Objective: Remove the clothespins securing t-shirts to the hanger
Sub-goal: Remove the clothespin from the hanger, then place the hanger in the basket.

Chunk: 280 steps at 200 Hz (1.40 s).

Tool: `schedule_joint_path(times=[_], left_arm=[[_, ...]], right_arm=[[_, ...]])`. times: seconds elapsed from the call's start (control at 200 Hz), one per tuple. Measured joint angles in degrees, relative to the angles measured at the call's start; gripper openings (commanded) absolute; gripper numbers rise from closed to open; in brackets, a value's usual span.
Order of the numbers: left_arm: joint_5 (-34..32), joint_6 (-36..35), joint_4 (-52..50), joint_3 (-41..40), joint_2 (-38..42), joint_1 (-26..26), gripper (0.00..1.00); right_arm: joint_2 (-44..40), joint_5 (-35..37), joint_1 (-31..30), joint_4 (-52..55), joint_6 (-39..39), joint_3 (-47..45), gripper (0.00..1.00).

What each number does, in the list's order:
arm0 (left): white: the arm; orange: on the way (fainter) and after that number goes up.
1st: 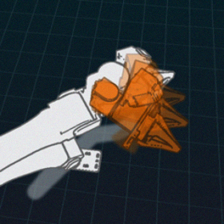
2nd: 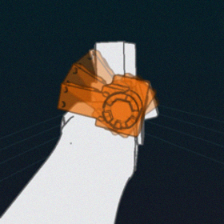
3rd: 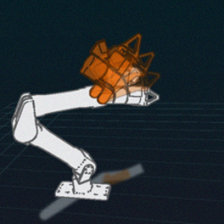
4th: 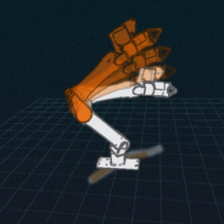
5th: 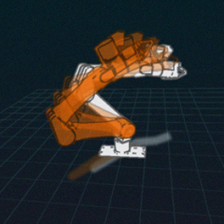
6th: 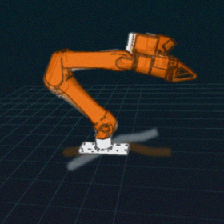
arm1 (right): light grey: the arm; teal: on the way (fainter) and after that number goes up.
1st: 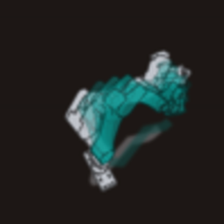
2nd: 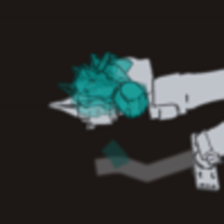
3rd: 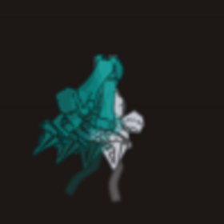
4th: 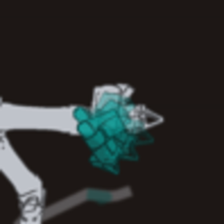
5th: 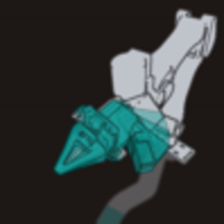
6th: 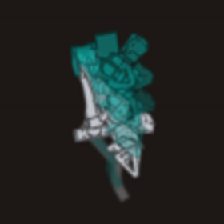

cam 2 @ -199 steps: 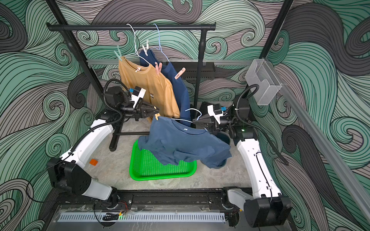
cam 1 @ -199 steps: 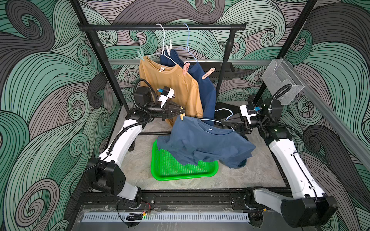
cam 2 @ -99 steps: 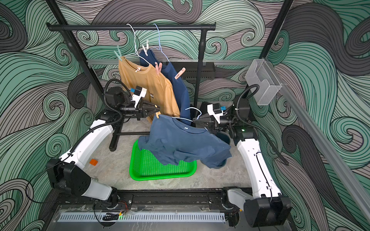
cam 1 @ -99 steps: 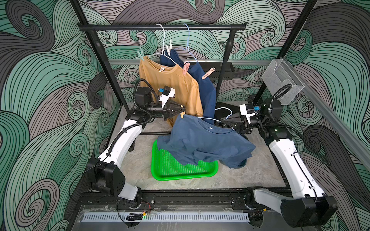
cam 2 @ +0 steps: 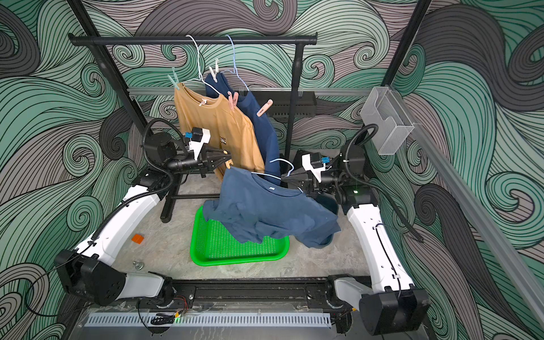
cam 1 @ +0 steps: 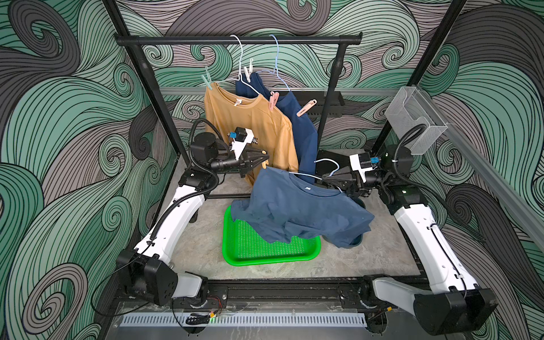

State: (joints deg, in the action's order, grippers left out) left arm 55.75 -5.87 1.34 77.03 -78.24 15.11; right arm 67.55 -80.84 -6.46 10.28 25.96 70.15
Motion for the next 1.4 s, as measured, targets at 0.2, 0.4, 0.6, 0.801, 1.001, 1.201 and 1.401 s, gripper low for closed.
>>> schedule_joint_path(times=[0.2,0.4,0.6,0.801,1.001,1.201,1.401], left_arm=[[-5.42,-1.51,-0.70,0.09,1.62,0.00,0.00],[-10.75,-2.80,-1.92,1.31,4.63,-0.72,0.00],[-18.08,-4.50,-2.67,-1.14,9.73,-0.85,0.00],[-23.28,-5.99,-4.39,-6.36,14.88,-1.09,0.00],[-26.56,-6.80,-7.23,-10.64,18.71,-1.16,0.00],[-28.24,-7.04,-10.56,-14.01,23.43,-1.25,0.00],[-28.24,-6.84,-12.55,-19.23,29.24,-1.25,0.00]], right_arm=[[0.42,1.57,-0.17,0.26,0.17,1.14,0.00],[0.33,4.28,-0.92,0.35,0.92,2.91,0.00],[0.17,11.13,-4.72,1.03,2.23,5.77,0.00],[-0.02,20.24,-12.35,1.07,4.15,10.75,0.00],[1.05,28.63,-19.45,0.55,5.92,15.80,0.00],[5.60,35.85,-27.12,-0.57,7.98,21.68,0.00],[10.23,39.95,-32.65,-1.33,8.61,24.30,0.00]])
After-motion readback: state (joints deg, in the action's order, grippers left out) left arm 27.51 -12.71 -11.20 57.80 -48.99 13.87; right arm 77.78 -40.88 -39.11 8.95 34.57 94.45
